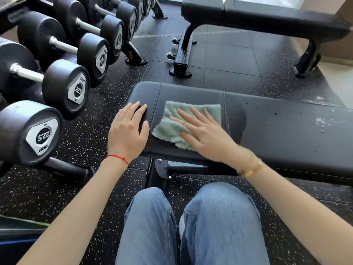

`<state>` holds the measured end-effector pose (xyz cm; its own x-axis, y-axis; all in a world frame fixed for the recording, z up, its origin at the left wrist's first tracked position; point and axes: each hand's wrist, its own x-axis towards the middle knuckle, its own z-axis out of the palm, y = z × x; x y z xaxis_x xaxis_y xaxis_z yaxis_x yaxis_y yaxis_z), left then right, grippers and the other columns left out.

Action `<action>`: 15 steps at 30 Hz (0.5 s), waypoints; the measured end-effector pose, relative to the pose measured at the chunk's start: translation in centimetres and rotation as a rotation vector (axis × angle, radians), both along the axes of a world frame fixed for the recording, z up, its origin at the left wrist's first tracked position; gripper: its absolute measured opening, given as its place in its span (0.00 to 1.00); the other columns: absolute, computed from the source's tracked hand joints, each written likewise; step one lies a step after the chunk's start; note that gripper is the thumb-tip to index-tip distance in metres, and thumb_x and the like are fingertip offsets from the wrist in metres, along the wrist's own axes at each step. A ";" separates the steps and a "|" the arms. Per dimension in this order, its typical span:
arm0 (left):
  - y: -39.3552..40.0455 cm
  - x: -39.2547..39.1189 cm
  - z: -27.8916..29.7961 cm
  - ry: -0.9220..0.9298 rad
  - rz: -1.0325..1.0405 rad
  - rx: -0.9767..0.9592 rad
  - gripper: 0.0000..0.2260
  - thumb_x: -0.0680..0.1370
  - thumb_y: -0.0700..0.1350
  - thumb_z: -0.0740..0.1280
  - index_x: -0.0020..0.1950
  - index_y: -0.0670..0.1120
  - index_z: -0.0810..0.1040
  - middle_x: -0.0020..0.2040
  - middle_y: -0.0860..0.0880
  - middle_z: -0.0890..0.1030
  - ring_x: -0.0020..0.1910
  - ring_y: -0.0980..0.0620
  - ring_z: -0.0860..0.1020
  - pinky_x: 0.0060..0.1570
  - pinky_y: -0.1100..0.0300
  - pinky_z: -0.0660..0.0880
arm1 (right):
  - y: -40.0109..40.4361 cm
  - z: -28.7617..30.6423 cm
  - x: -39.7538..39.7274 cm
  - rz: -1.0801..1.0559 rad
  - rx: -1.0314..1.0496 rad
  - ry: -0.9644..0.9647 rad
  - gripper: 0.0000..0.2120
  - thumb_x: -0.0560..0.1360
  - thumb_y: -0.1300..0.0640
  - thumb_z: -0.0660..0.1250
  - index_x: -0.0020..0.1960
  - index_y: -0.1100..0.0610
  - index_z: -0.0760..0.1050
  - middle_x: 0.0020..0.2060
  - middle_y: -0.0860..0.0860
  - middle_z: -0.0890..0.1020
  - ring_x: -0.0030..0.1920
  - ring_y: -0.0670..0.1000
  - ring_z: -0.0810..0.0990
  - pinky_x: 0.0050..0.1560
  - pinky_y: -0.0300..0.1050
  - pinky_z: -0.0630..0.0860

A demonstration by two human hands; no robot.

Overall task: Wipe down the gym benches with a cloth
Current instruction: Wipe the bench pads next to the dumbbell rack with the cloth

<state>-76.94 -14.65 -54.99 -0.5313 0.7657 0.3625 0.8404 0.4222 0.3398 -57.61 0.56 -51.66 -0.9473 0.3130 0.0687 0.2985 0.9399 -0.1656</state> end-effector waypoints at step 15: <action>-4.9 2.4 -0.4 -0.066 0.109 0.062 0.24 0.80 0.50 0.58 0.73 0.41 0.69 0.73 0.43 0.70 0.74 0.45 0.65 0.73 0.46 0.63 | 1.5 0.2 -13.7 0.027 -0.026 -0.059 0.24 0.83 0.43 0.46 0.78 0.42 0.53 0.79 0.45 0.54 0.79 0.56 0.46 0.77 0.58 0.38</action>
